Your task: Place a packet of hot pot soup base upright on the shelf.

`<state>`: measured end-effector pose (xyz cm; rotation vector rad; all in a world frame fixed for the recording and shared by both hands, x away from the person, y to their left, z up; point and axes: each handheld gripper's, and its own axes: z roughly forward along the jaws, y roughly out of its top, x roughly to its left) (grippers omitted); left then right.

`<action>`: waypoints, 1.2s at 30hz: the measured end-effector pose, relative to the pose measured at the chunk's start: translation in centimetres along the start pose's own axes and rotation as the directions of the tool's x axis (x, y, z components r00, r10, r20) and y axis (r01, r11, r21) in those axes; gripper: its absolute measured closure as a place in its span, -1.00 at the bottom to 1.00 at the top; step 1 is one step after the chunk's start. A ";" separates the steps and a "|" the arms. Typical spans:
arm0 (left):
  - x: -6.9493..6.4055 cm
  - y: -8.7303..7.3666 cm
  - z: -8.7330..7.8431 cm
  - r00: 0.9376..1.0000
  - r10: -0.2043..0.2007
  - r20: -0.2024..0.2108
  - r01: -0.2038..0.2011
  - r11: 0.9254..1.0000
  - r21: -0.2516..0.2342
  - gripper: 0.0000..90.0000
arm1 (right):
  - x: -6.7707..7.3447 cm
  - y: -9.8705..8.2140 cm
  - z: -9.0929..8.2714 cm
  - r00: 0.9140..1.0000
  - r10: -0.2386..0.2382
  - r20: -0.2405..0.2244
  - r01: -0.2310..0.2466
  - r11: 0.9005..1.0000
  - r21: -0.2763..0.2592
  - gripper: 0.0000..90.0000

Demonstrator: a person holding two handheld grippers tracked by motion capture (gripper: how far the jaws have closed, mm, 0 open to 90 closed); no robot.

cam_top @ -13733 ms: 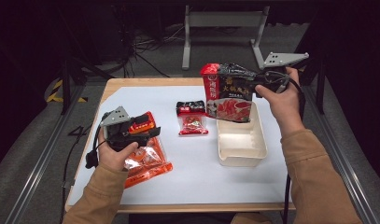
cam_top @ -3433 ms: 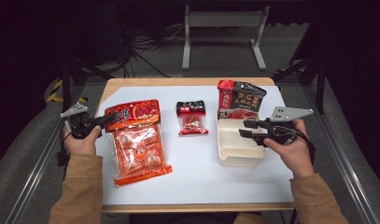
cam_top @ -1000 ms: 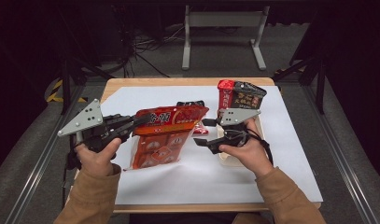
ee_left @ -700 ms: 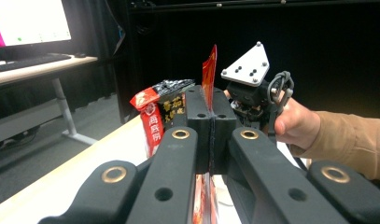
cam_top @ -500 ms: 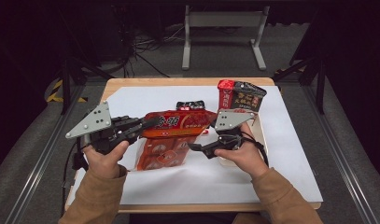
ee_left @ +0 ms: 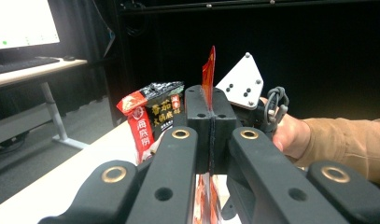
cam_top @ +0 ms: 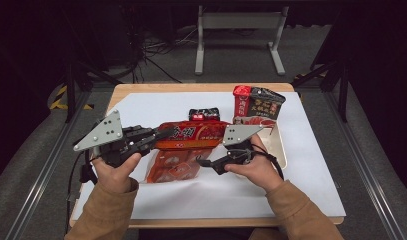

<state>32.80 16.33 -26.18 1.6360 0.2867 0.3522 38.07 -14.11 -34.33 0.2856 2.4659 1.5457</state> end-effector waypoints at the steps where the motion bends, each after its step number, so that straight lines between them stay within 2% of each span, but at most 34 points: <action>1: 0.0 0.0 0.0 1.000 -0.001 -0.002 0.001 1.000 -0.001 1.00 | 0.0 0.0 0.0 1.000 0.003 -0.006 -0.003 1.000 -0.002 -0.35; 7: 0.1 0.0 -0.1 1.000 -0.006 -0.004 0.006 1.000 -0.010 1.00 | 0.0 -0.1 -0.2 0.999 0.010 -0.043 -0.010 1.000 -0.008 -0.14; 9: 0.1 0.0 -0.2 1.000 -0.006 -0.006 0.006 1.000 -0.011 1.00 | -0.1 -0.2 -0.2 0.997 0.016 -0.071 -0.017 1.000 -0.015 0.01; 11: 0.2 0.0 -0.2 1.000 -0.005 -0.004 0.005 1.000 -0.009 1.00 | -0.1 -0.2 -0.2 0.997 0.016 -0.078 -0.018 1.000 -0.019 0.03; 17: 0.2 -0.1 -0.2 1.000 -0.016 0.000 0.016 1.000 -0.018 1.00 | -0.1 -0.1 -0.2 0.991 0.025 -0.129 -0.032 0.998 -0.050 0.20; 21: 0.2 -0.1 -0.2 1.000 -0.015 -0.001 0.015 1.000 -0.017 1.00 | 0.1 0.0 0.0 0.987 0.019 -0.158 -0.029 0.998 -0.061 0.40; 28: 0.6 -0.2 -0.5 1.000 -0.022 -0.008 0.022 0.999 -0.029 1.00 | 0.5 0.6 -0.3 0.988 -0.035 -0.147 0.028 0.998 -0.051 0.55; 36: 1.0 -0.6 -0.3 0.999 -0.049 0.004 0.049 0.998 -0.029 1.00 | 0.6 1.0 -1.1 0.989 -0.033 -0.145 0.032 0.999 -0.010 0.56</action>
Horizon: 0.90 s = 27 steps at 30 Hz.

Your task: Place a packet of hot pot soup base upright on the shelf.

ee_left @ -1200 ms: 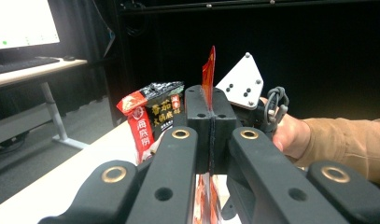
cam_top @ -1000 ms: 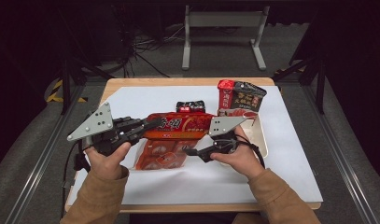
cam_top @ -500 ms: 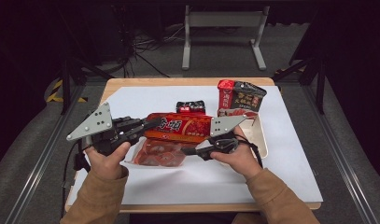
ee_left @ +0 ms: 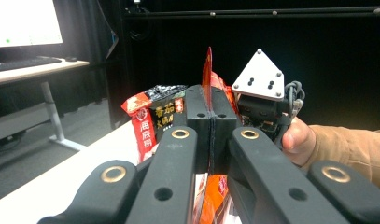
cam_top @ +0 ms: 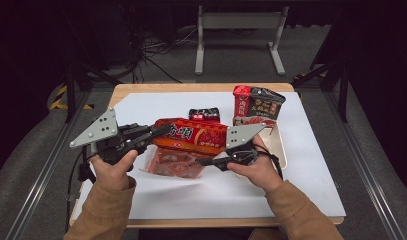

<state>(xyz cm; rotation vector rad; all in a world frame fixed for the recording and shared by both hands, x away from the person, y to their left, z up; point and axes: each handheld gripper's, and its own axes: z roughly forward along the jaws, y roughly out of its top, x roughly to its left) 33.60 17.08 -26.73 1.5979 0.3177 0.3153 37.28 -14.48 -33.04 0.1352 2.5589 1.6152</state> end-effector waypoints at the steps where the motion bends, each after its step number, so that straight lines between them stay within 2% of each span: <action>1: 0.1 -0.1 0.0 1.000 -0.001 0.004 0.001 1.000 -0.001 1.00 | 0.0 0.0 0.0 1.000 0.000 0.000 0.000 1.000 0.000 0.56; 10: 0.4 -0.3 0.1 1.000 -0.022 0.008 0.022 1.000 0.000 0.95 | 0.0 0.3 -1.0 1.000 0.024 -0.013 -0.024 0.999 0.030 0.57; 13: 0.4 -0.4 0.1 1.000 -0.030 -0.004 0.030 1.000 -0.009 0.78 | 0.0 0.5 -1.2 0.999 0.034 -0.018 -0.033 0.997 0.066 0.57; 15: 0.6 -0.4 0.0 0.999 -0.032 -0.014 0.032 0.999 0.002 0.60 | 0.1 0.6 -1.4 0.999 0.037 -0.001 -0.036 0.993 0.109 0.57; 17: 0.6 -0.5 0.0 0.999 -0.029 -0.022 0.030 1.000 0.007 0.55 | 0.1 0.6 -1.5 0.999 0.040 0.001 -0.040 0.993 0.114 0.57; 24: 1.2 -0.9 0.0 0.997 -0.043 -0.070 0.045 0.998 0.033 0.11 | -0.3 0.8 -2.3 0.997 0.070 0.018 -0.071 0.990 0.126 0.57; 27: 1.6 -1.2 -0.2 0.995 -0.051 -0.083 0.054 0.998 0.038 0.05 | -0.4 1.1 -2.8 0.996 0.076 0.036 -0.080 0.988 0.131 0.57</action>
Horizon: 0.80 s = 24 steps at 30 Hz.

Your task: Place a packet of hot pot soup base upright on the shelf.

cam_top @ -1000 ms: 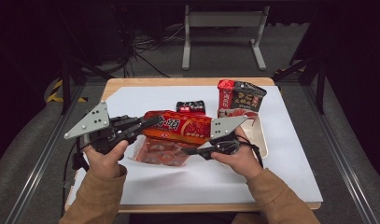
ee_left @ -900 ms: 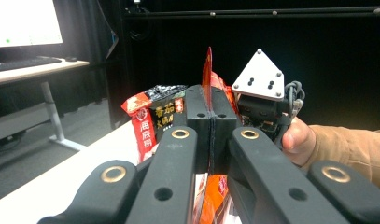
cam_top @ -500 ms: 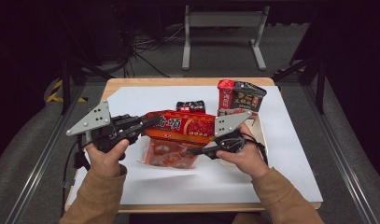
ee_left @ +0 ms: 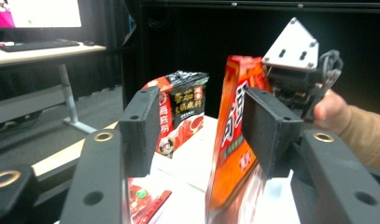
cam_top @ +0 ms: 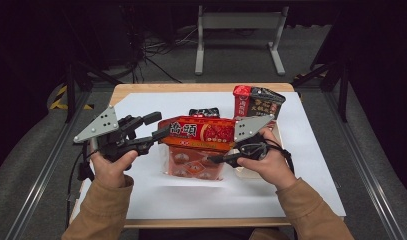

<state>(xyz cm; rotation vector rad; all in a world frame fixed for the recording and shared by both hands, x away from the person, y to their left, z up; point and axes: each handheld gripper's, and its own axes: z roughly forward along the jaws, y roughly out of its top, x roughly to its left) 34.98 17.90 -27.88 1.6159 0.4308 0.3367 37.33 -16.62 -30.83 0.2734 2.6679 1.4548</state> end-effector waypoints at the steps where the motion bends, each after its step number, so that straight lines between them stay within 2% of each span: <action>1: 0.1 0.0 -0.1 1.000 -0.002 -0.005 0.002 1.000 0.002 0.03 | -0.1 0.1 -0.2 1.000 0.004 0.007 -0.004 1.000 0.000 0.57; 10: 1.0 -0.4 -0.6 0.999 -0.017 -0.035 0.018 1.000 0.016 -0.03 | -0.8 1.0 -2.6 0.997 0.037 0.061 -0.037 0.999 -0.009 0.57; 15: 1.6 -0.8 -0.6 0.998 -0.039 -0.050 0.040 0.999 0.019 -0.05 | -1.3 1.5 -3.9 0.996 0.038 0.075 -0.037 0.999 -0.011 0.57; 19: 1.9 -1.0 -0.5 0.997 -0.037 -0.063 0.040 0.999 0.035 -0.07 | -1.5 1.8 -4.5 0.996 0.041 0.076 -0.040 0.999 -0.011 0.57; 24: 2.5 -1.5 -0.4 0.995 -0.047 -0.085 0.051 0.997 0.052 -0.09 | -1.9 2.3 -5.9 0.994 0.042 0.101 -0.040 0.999 -0.022 0.57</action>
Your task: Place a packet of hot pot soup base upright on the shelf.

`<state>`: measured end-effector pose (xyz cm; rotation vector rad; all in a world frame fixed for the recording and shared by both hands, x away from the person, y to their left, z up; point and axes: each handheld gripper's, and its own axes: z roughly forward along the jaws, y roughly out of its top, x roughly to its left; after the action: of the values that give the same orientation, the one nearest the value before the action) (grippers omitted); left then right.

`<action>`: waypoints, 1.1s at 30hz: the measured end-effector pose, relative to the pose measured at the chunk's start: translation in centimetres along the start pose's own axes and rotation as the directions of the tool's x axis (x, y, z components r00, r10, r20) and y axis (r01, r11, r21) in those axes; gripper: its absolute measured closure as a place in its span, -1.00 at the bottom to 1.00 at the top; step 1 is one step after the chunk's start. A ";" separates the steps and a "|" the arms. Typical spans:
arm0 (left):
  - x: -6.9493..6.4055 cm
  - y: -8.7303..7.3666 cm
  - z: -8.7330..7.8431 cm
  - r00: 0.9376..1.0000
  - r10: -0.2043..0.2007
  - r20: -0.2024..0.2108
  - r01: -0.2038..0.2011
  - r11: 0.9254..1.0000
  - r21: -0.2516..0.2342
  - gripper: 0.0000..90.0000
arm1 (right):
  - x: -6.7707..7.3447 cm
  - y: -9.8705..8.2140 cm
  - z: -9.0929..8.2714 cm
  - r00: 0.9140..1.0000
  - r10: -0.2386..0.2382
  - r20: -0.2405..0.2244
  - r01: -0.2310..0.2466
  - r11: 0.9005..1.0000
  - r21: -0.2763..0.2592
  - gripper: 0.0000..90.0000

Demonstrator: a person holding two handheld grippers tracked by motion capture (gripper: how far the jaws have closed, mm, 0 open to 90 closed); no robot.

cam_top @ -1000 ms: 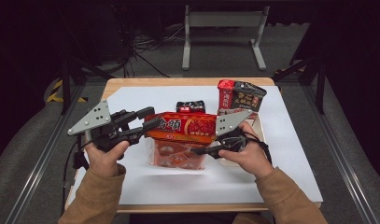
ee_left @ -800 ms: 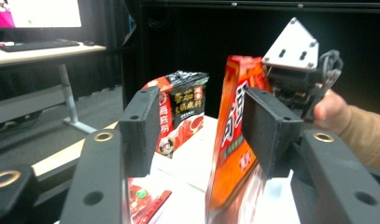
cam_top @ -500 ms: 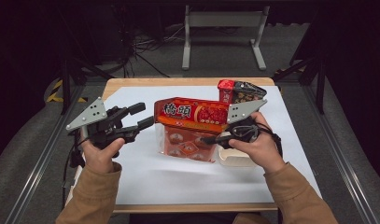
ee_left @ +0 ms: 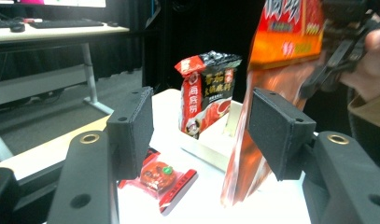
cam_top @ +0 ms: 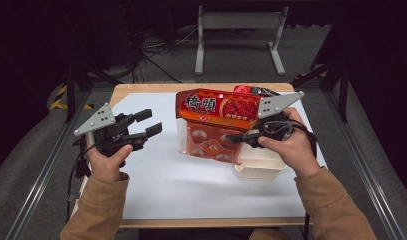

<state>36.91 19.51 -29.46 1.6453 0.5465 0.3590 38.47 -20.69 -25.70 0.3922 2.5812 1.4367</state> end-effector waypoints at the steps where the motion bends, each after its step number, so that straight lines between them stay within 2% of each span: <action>1: 0.1 -0.1 0.0 1.000 -0.002 -0.002 0.002 1.000 0.007 -0.09 | -0.1 0.1 -0.3 1.000 0.002 0.005 -0.002 1.000 -0.002 0.57; 16: 1.4 -1.1 0.5 0.999 -0.022 -0.039 0.024 0.998 0.050 -0.11 | -1.9 0.1 -3.7 0.995 0.029 0.097 -0.027 0.999 -0.020 0.57; 21: 1.7 -1.4 0.6 0.998 -0.029 -0.048 0.032 0.998 0.061 -0.11 | -2.6 -0.2 -4.8 0.990 0.042 0.135 -0.040 0.999 -0.019 0.57; 26: 2.2 -1.7 0.8 0.996 0.008 -0.084 0.000 0.995 0.095 -0.14 | -3.2 -0.6 -5.7 0.984 0.054 0.171 -0.052 0.998 -0.016 0.57; 33: 3.0 -2.4 1.0 0.995 -0.001 -0.098 0.013 0.992 0.124 -0.16 | -4.0 -1.3 -6.7 0.975 0.077 0.207 -0.073 0.997 -0.029 0.57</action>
<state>39.61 20.54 -32.20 1.7524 0.6593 0.4083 40.29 -28.00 -23.24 0.6089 2.4067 1.3648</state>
